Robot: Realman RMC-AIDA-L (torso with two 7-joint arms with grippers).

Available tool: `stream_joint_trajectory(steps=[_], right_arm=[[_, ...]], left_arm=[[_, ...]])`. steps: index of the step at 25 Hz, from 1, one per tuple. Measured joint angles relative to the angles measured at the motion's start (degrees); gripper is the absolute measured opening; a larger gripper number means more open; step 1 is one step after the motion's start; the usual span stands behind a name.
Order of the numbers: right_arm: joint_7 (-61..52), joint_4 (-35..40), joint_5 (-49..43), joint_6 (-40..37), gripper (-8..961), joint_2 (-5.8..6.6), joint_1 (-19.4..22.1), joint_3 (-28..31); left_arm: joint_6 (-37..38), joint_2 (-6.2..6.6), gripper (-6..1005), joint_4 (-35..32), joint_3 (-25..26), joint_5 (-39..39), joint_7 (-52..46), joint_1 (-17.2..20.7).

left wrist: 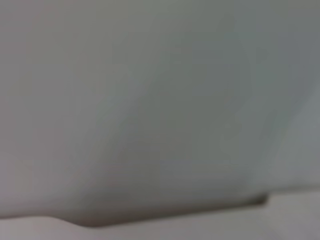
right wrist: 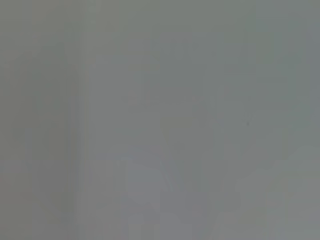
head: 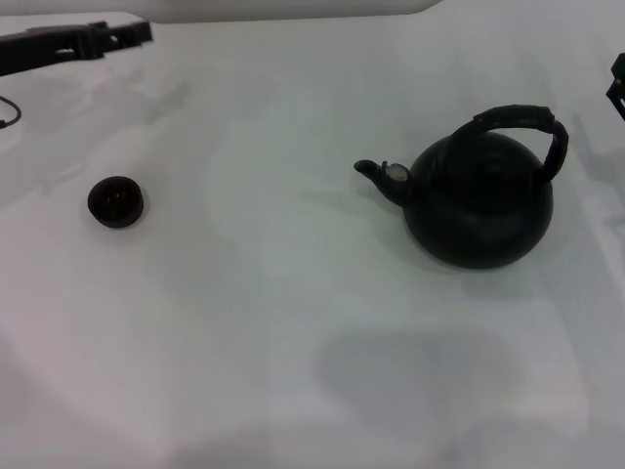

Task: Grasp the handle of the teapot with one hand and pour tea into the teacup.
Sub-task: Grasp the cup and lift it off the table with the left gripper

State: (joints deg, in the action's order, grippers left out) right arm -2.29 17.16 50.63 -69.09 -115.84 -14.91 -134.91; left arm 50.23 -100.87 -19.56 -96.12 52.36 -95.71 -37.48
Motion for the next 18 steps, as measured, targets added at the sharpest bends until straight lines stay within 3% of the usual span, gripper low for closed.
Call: stream_joint_trajectory(steps=[8,11,13,14,15,18], right_arm=[[0.0,-0.05,0.0,0.13,852,0.0,0.06,0.0],[0.0,-0.11,-0.01,0.78,851,0.0,0.06,-0.01],[0.02,-0.15,0.0,1.34,850,0.0,0.03,-0.01],[0.02,-0.17,0.0,1.46,850,0.0,0.01,0.0],[0.02,-0.17,-0.01,1.49,850,0.0,-0.01,-0.01],[0.09,-0.19,-0.01,1.5,849,0.0,-0.03,-0.01]], left_arm=[[2.26,3.06,801,-9.54,0.63,20.97,-19.29,0.05],[4.07,3.5,800,-15.53,4.67,31.99,-27.71,1.26],[6.97,2.63,802,-20.67,10.94,41.62,-32.53,2.88],[9.7,1.28,803,-24.74,16.16,49.58,-35.56,4.08],[10.59,0.69,803,-26.12,17.88,52.19,-36.48,4.34],[15.27,-3.25,806,-32.34,27.39,65.14,-40.02,5.45]])
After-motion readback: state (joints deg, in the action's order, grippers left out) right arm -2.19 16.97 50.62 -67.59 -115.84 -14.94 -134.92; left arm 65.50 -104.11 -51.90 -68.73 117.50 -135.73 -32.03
